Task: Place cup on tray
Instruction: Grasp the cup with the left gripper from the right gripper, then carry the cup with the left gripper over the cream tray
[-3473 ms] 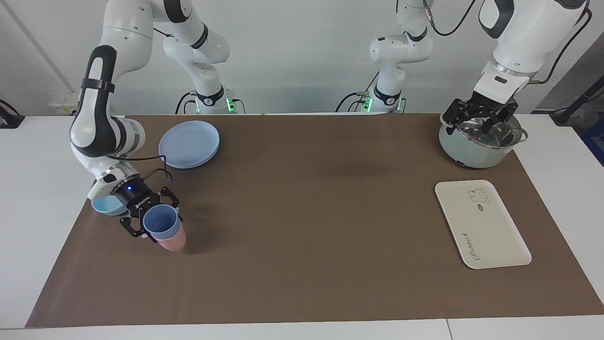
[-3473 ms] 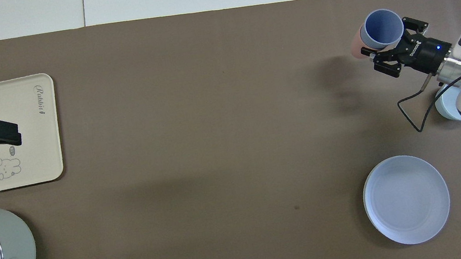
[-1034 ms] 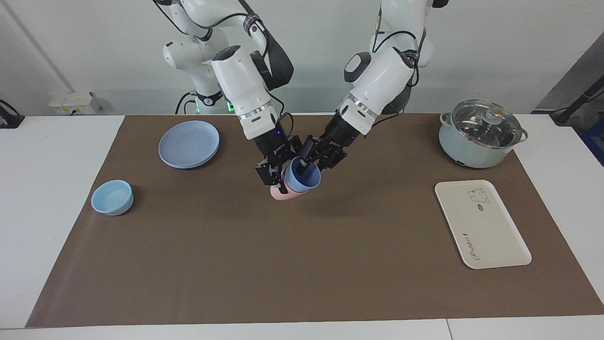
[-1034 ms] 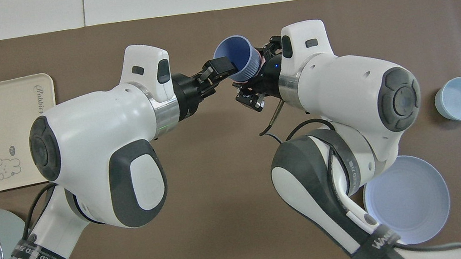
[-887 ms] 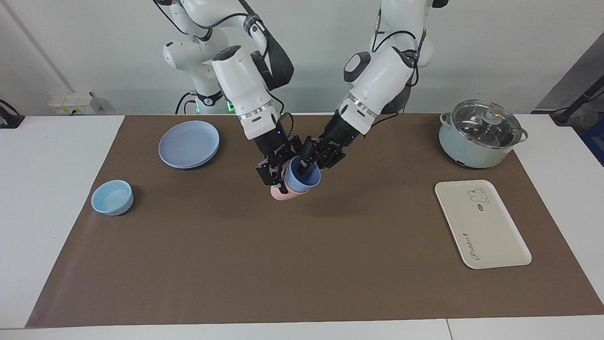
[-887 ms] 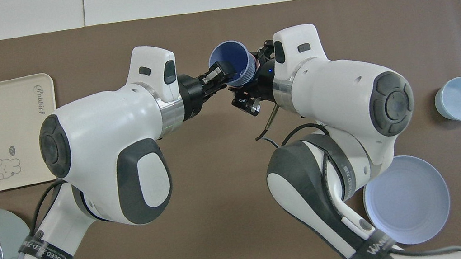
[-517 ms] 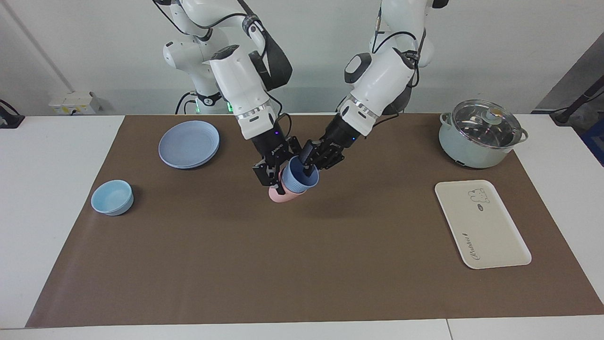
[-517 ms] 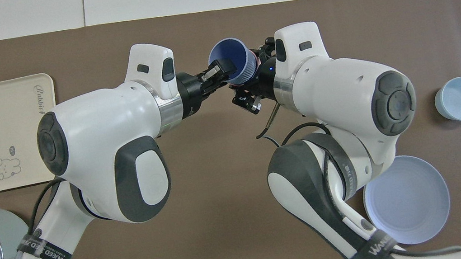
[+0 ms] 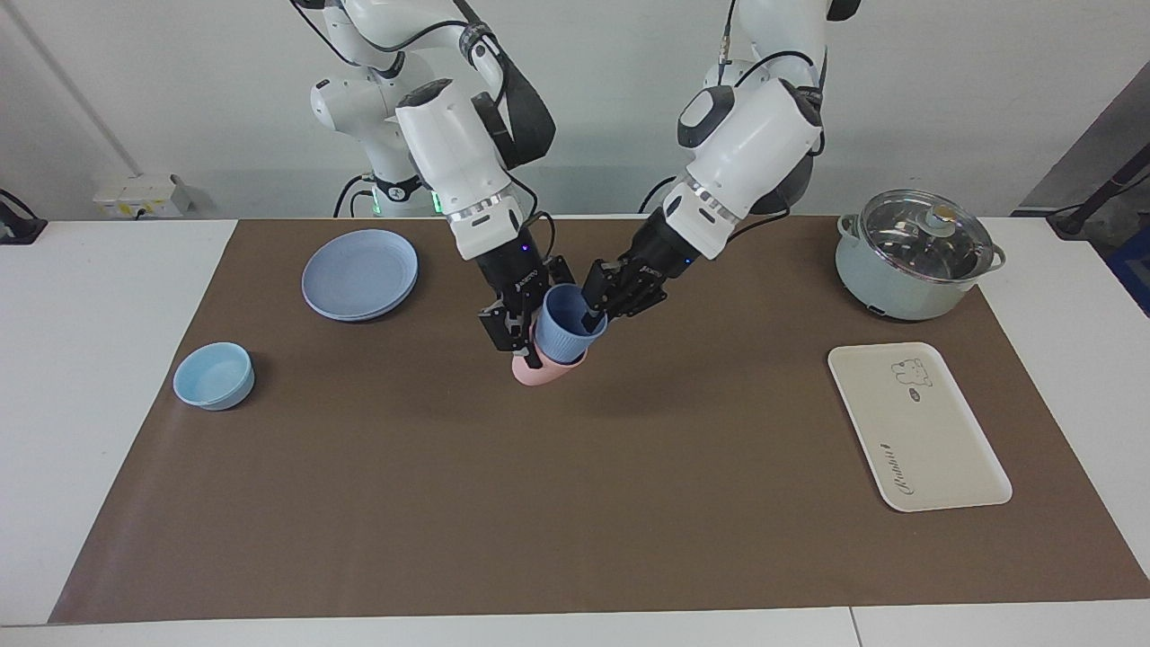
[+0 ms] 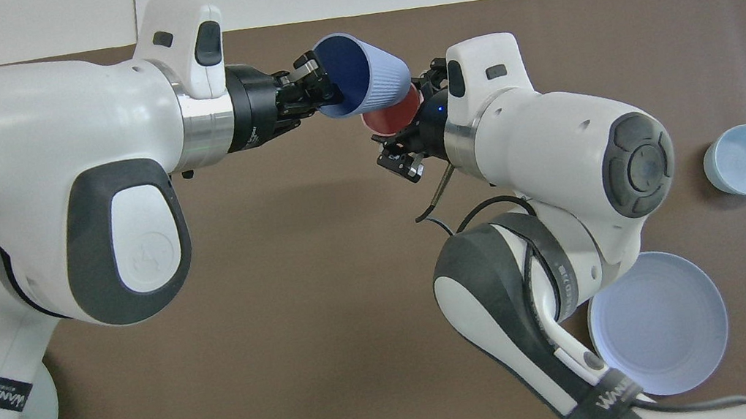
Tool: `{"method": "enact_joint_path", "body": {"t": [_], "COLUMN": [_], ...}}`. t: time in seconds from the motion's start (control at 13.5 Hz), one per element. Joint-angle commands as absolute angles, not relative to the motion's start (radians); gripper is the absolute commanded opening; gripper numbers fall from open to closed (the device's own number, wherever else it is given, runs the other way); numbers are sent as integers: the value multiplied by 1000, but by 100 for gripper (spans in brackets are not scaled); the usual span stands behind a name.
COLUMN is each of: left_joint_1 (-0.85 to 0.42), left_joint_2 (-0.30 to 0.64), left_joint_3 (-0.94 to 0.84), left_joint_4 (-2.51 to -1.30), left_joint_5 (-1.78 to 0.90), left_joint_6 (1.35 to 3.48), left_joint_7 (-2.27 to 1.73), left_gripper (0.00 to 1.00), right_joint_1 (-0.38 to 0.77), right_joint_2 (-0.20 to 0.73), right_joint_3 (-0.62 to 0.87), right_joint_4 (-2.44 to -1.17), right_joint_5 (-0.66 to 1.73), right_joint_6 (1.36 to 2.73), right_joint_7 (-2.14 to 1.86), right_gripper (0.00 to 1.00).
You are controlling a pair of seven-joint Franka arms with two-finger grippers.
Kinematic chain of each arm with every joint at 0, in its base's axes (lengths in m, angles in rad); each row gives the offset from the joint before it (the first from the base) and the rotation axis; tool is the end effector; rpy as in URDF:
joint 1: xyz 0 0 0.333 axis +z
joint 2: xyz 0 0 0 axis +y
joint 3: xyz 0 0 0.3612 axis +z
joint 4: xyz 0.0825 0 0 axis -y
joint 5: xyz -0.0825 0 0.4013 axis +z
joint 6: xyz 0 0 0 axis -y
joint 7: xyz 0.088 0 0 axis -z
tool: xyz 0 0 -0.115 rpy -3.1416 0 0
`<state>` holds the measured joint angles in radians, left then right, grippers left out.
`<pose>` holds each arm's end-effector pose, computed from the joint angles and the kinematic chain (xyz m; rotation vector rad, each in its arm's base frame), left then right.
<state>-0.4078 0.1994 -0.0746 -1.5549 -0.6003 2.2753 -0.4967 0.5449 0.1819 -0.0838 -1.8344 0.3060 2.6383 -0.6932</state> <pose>0.6114 -0.3336 0.6285 2.3750 0.3511 0.2273 0.6120 0.3012 0.5322 -2.5442 -1.2912 -0.9442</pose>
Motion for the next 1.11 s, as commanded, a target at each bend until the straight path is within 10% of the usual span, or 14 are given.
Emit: {"method": "enact_joint_path", "body": {"t": [0.0, 0.59, 1.03], "left_joint_1": [-394, -139, 110], "left_joint_2": [210, 170, 120], "left_joint_3": [-74, -28, -26], "left_joint_4": [-1516, -1522, -1663], "left_joint_5": [-571, -233, -132], "left_joint_6": [2249, 2070, 2043], "left_joint_7": [-520, -380, -125], "left_gripper": [0, 0, 0], "right_joint_1": [543, 468, 316], "right_joint_2": [175, 183, 192], "right_joint_3": [-77, -80, -80], "right_joint_4": [-1844, -1848, -1871], "right_joint_5": [284, 343, 1199], "right_joint_6": [2640, 2698, 2749], "right_joint_7": [-658, -663, -1345], "right_gripper": [0, 0, 0]}}
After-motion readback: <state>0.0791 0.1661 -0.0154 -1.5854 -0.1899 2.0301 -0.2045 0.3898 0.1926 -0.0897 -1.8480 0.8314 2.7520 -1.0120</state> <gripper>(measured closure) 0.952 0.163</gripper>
